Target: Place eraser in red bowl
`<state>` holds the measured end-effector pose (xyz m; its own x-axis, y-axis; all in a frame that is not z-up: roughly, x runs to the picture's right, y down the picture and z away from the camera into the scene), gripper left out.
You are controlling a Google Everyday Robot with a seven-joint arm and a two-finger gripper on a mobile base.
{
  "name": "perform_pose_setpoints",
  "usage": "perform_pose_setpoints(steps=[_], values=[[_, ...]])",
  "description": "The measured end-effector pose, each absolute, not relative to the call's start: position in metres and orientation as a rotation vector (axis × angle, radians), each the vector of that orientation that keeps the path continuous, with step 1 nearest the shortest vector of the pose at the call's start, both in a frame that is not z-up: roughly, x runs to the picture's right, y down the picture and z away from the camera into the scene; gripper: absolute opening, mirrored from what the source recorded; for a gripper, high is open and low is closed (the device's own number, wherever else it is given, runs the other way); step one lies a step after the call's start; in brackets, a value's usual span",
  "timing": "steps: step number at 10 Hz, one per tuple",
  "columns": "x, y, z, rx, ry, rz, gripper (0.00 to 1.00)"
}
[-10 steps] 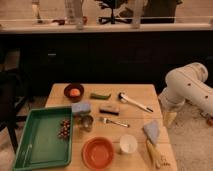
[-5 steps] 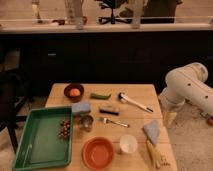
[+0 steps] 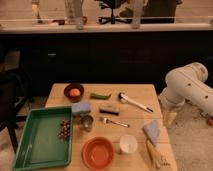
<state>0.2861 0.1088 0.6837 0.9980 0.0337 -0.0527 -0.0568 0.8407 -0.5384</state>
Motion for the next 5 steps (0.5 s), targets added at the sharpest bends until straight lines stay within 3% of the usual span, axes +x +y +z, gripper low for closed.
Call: perform_pose_setpoints(steps=[5], values=[[0.2802,0.1084,0.6884,-0.570,0.032,0.062,0.80]])
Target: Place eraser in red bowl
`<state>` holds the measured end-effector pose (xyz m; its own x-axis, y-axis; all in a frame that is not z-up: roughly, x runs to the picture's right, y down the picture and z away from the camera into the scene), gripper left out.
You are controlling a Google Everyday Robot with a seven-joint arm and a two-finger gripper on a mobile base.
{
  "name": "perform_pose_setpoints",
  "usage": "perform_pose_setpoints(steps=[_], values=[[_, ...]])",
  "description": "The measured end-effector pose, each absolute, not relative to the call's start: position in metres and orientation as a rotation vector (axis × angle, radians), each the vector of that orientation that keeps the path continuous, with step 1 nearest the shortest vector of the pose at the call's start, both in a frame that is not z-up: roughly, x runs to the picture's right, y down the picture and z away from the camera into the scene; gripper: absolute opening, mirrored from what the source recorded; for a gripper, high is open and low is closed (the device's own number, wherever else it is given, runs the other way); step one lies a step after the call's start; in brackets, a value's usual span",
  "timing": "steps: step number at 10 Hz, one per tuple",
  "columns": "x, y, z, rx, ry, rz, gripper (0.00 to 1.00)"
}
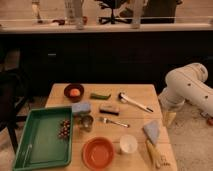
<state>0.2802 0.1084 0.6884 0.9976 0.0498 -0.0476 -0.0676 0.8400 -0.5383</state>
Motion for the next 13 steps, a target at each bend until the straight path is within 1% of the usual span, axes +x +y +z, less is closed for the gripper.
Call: perform_pose_setpoints(steps=[4,6,7,8,10,13], values=[[0.237,0.106,0.706,-0.586,-0.051,0.118,0.80],[0.227,0.106,0.709,-0.580,-0.101,0.143,0.80],[0.206,0.107,0.719,-0.565,-0.253,0.199,0.80],[0.191,0.106,0.727,-0.563,-0.291,0.204,0.80],[0.178,0.107,0.737,-0.566,-0.315,0.204,0.80],[0.177,0.108,0.737,-0.568,-0.314,0.206,0.80]])
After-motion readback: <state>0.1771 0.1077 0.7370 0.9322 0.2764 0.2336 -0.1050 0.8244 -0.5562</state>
